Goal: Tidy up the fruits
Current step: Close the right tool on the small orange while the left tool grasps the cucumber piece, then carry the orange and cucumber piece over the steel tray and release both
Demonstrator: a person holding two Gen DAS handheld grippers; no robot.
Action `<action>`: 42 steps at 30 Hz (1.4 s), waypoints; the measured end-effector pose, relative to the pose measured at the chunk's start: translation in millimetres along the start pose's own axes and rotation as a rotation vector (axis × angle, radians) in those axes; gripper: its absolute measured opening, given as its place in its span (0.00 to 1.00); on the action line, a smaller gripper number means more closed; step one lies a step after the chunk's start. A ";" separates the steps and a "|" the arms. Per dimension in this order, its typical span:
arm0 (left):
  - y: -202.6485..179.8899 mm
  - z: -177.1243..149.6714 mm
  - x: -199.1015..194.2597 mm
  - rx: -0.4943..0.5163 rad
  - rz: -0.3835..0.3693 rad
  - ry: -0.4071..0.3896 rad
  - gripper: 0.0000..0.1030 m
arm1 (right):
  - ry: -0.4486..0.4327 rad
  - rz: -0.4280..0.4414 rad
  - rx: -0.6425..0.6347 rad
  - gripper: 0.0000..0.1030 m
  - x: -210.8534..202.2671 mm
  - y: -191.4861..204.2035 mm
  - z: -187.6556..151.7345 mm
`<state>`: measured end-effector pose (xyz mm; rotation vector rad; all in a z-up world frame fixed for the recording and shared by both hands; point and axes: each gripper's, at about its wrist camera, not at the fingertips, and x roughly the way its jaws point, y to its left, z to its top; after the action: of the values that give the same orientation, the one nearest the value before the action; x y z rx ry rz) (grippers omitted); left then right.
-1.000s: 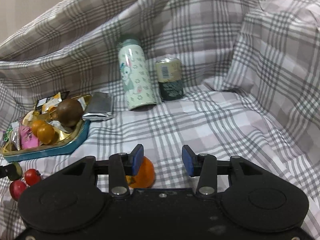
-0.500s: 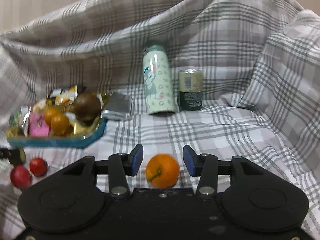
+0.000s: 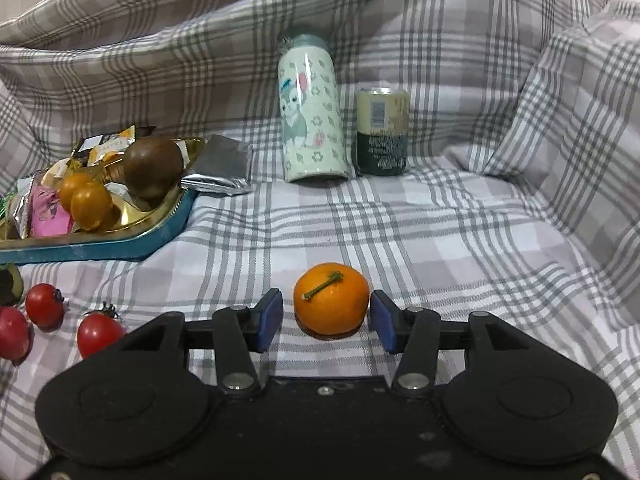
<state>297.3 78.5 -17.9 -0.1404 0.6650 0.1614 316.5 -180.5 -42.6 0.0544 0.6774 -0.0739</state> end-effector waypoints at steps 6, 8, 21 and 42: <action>0.7 0.5 4.4 -0.006 0.007 0.009 0.48 | 0.010 -0.002 0.030 0.51 5.1 -2.6 1.7; 1.2 1.0 6.3 -0.013 0.008 0.015 0.48 | 0.011 -0.003 0.030 0.51 5.6 -2.1 2.0; 1.8 3.4 17.9 -0.031 0.030 0.031 0.51 | 0.008 0.000 0.049 0.51 8.3 -3.0 3.6; 17.1 5.2 8.8 -0.130 -0.034 0.015 0.41 | -0.029 0.057 0.028 0.41 -11.2 4.0 -0.7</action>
<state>303.8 97.0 -20.6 -0.2779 0.6666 0.1711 307.7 -175.9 -36.0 0.0989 0.6456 -0.0295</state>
